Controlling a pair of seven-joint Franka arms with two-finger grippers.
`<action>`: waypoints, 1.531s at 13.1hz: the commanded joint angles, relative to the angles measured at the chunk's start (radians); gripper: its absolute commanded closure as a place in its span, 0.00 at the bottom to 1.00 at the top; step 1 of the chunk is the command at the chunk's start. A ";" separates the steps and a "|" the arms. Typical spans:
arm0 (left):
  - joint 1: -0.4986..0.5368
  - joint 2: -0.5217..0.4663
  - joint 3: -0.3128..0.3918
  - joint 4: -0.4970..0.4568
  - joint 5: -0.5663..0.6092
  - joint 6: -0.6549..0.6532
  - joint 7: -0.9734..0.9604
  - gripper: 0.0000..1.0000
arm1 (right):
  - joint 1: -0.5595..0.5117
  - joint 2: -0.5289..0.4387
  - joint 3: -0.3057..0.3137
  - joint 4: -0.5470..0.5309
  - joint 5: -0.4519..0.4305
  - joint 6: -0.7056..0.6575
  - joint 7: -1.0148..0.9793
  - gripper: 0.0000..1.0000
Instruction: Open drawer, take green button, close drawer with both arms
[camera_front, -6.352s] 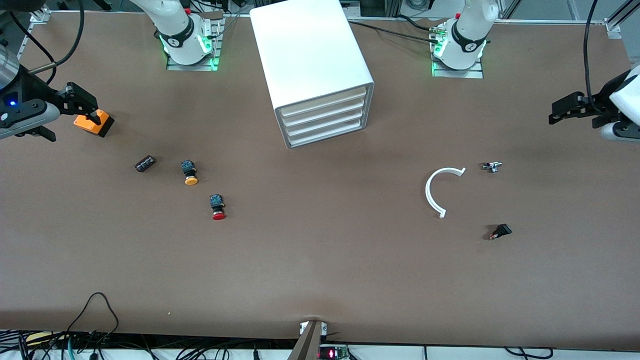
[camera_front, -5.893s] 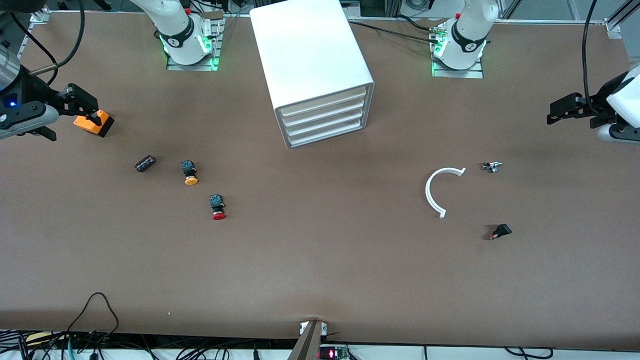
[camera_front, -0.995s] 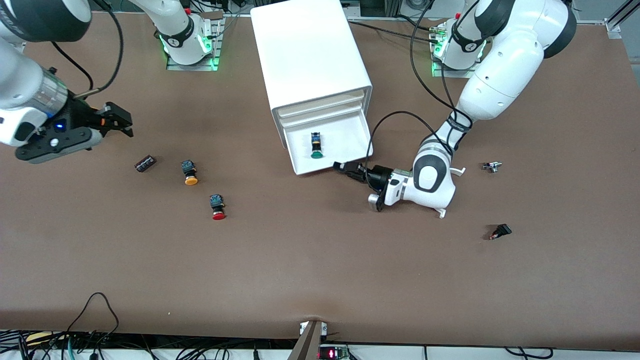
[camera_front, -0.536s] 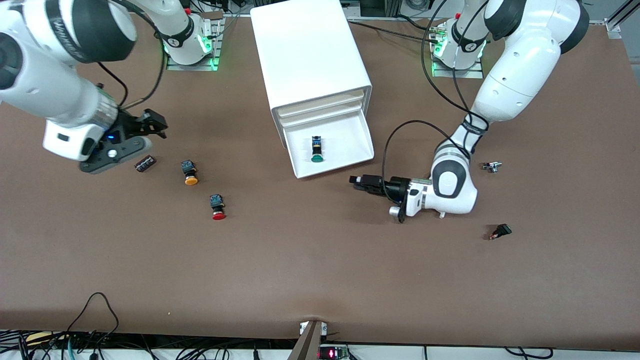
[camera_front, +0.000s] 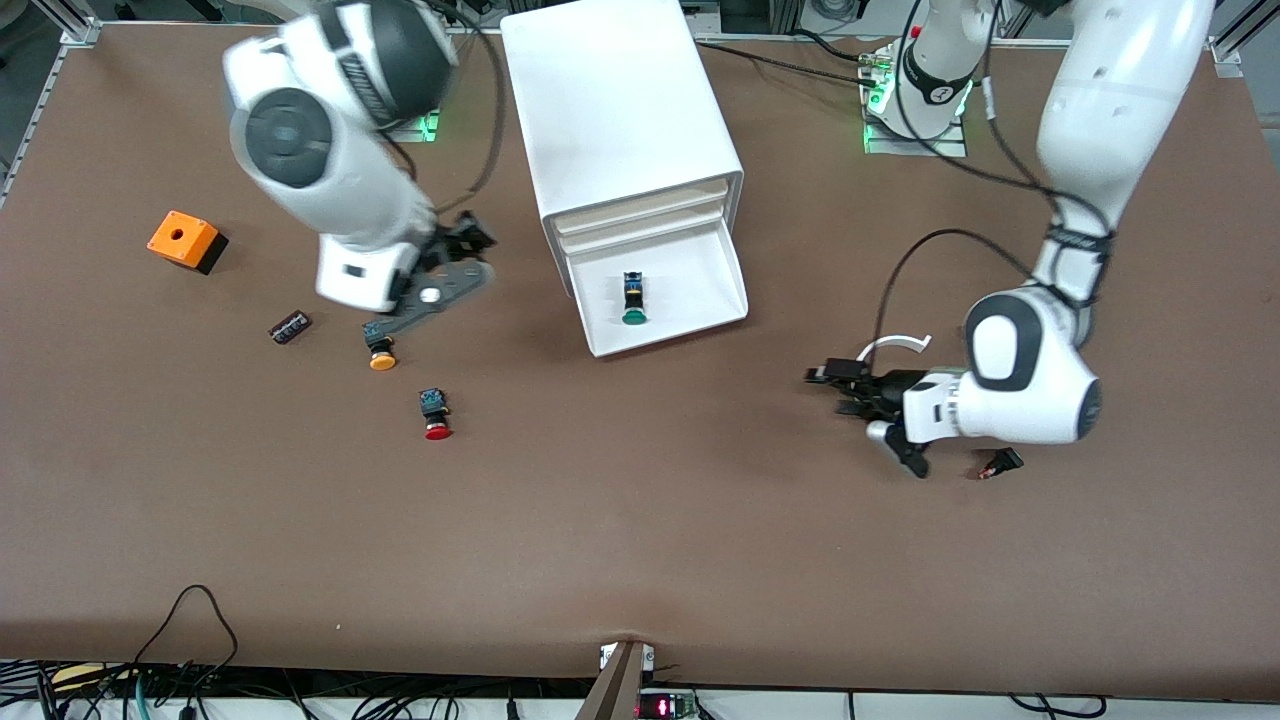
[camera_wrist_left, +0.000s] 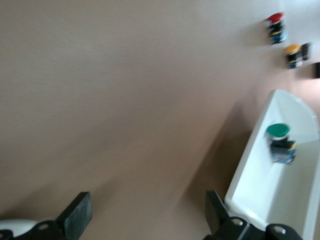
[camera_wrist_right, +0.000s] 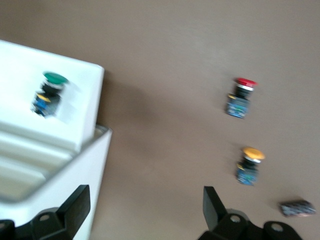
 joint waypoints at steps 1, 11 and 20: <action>-0.008 -0.127 0.011 -0.020 0.204 -0.067 -0.115 0.00 | 0.091 0.083 -0.013 0.027 0.045 0.094 0.135 0.00; -0.062 -0.152 -0.019 0.127 0.496 -0.219 -1.036 0.00 | 0.280 0.347 -0.013 0.179 0.048 0.289 0.464 0.00; -0.229 -0.066 -0.021 0.113 0.701 -0.126 -1.470 0.00 | 0.295 0.376 -0.013 0.130 0.046 0.288 0.475 0.25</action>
